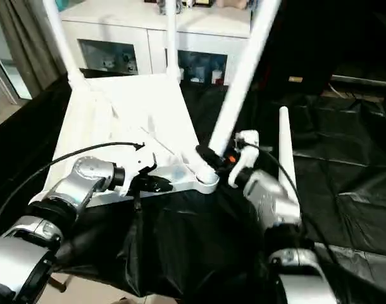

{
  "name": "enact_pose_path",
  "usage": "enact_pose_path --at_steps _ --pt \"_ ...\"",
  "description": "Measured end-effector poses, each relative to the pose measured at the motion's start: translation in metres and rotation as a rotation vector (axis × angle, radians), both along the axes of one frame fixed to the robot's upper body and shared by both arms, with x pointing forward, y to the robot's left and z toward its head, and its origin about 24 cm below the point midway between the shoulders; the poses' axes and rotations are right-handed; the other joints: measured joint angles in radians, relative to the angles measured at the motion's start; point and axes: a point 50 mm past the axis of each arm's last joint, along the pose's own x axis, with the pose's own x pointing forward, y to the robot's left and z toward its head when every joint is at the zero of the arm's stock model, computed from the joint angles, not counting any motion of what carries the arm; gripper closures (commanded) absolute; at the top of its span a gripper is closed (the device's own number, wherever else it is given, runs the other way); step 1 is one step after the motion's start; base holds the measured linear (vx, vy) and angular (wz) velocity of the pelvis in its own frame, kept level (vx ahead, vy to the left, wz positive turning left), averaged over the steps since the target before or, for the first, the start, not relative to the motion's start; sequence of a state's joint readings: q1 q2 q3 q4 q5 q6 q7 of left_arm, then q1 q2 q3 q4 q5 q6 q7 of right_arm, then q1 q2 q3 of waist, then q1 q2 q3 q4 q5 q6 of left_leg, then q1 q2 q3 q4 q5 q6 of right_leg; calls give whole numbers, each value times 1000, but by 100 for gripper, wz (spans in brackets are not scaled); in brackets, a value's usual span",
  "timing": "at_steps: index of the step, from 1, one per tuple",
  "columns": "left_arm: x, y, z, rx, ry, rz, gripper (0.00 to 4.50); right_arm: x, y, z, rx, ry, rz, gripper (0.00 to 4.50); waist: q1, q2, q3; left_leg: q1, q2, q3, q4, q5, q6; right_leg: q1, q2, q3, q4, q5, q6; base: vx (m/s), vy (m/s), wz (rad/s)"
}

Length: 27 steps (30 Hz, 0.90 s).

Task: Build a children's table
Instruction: Insert table leg to table base

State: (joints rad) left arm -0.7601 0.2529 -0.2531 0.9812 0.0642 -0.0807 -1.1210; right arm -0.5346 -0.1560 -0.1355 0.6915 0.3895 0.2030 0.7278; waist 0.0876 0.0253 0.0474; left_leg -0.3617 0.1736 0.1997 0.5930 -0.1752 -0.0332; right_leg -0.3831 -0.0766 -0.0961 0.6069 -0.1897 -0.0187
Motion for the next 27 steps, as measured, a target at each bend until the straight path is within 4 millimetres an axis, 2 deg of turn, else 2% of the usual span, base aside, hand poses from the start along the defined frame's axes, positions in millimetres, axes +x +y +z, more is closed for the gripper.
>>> enact_pose_path --at_steps 13,21,27 --pt "-1 -3 -2 -3 2 -7 450 -13 -4 -13 65 -78 -67 259 1 2 -3 7 -1 0 -12 0 0 8 0 -2 -14 0 0 0 0 0" --pt "-1 -3 -3 -3 -6 -13 450 -22 -8 -14 -8 -158 -50 259 3 3 -3 9 -2 0 -18 0 0 9 0 -2 -18 -1 1 0 0 0" --pt "0 -5 -2 -3 -2 -14 450 -28 -12 -9 -111 -218 9 259 3 4 -2 9 -2 1 -23 0 0 12 0 -4 -29 -1 1 0 0 0"
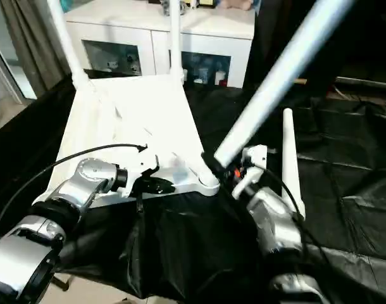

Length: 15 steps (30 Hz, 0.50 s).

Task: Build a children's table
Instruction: Insert table leg to table base

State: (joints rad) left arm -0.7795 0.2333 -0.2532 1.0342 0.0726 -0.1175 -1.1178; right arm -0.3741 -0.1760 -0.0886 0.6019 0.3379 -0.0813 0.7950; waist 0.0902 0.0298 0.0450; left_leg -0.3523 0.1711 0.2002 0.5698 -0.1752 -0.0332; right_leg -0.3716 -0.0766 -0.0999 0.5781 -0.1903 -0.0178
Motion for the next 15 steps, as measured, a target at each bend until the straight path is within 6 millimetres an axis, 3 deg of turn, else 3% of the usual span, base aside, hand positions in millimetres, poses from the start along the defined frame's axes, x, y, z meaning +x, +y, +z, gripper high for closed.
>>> enact_pose_path --at_steps 15 --pt "1 0 1 7 -12 -8 450 11 3 14 -195 -10 146 259 -1 -1 1 1 0 0 -1 0 0 1 0 0 -2 0 0 0 0 0"
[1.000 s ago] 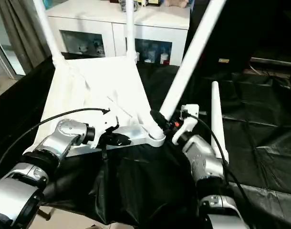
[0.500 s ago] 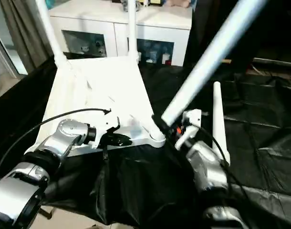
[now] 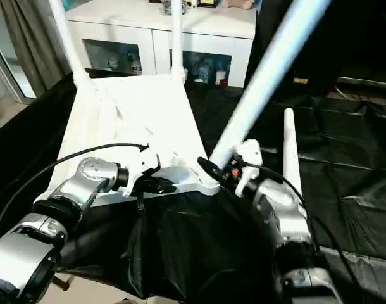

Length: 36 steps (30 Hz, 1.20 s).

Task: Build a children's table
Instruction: Insert table leg to table base

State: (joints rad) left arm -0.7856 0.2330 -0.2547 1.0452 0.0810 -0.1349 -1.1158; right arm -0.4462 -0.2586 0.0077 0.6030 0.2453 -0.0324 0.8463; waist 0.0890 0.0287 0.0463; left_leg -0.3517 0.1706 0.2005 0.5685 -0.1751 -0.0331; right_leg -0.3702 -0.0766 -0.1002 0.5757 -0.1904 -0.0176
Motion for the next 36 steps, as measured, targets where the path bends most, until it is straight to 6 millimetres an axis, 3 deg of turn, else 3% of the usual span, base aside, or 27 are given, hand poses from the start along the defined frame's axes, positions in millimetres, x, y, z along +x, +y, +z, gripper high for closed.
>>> enact_pose_path --at_steps 9,21,36 --pt "0 4 2 27 -21 -30 450 9 3 7 -67 34 109 259 -1 -5 1 1 0 0 0 0 0 0 0 0 0 0 0 0 0 0" --pt "-4 15 10 71 -51 -124 450 10 8 12 -131 39 299 259 3 -25 0 1 1 1 -7 -1 -2 -4 1 0 2 1 -1 0 0 0" --pt "-9 20 17 89 -22 -202 450 0 9 13 -133 -8 451 259 21 -28 0 0 2 2 -8 -8 -6 -5 1 -1 3 -3 -10 0 0 0"
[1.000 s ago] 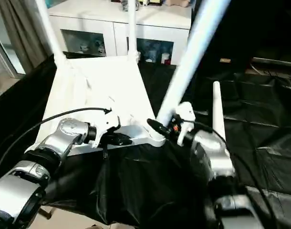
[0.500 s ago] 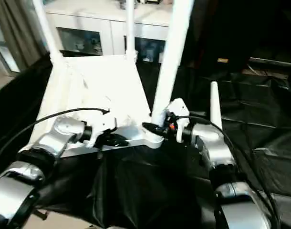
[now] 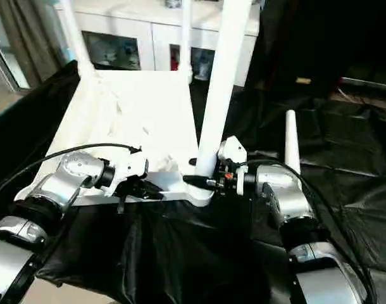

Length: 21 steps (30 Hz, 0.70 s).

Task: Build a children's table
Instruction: Insert table leg to table base

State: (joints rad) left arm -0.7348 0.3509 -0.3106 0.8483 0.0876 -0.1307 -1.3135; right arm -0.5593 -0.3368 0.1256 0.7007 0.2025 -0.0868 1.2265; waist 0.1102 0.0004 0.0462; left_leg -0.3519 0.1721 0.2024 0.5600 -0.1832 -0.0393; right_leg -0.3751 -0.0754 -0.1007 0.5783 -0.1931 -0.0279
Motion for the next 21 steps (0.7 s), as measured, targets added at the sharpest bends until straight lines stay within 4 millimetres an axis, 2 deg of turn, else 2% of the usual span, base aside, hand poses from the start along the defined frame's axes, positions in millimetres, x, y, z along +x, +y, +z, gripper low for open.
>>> enact_pose_path --at_steps 6,13,17,21 --pt "2 0 -1 6 -1 45 450 2 4 -3 22 -9 -73 259 0 -1 0 2 0 0 2 0 0 1 0 0 3 0 0 0 0 0" --pt "11 -8 0 13 10 215 450 18 14 -8 67 -16 -378 259 -27 -5 3 4 1 0 5 2 -2 0 0 1 1 -2 3 0 0 0" --pt "17 -23 -1 10 5 337 450 32 21 -9 50 -21 -592 259 -40 -5 3 3 0 0 7 2 -2 -2 0 1 0 -1 2 0 0 0" --pt "23 -40 0 11 -5 439 450 44 28 -6 61 -14 -791 259 -45 -5 3 3 0 0 7 2 -2 -3 0 1 0 0 1 0 0 0"
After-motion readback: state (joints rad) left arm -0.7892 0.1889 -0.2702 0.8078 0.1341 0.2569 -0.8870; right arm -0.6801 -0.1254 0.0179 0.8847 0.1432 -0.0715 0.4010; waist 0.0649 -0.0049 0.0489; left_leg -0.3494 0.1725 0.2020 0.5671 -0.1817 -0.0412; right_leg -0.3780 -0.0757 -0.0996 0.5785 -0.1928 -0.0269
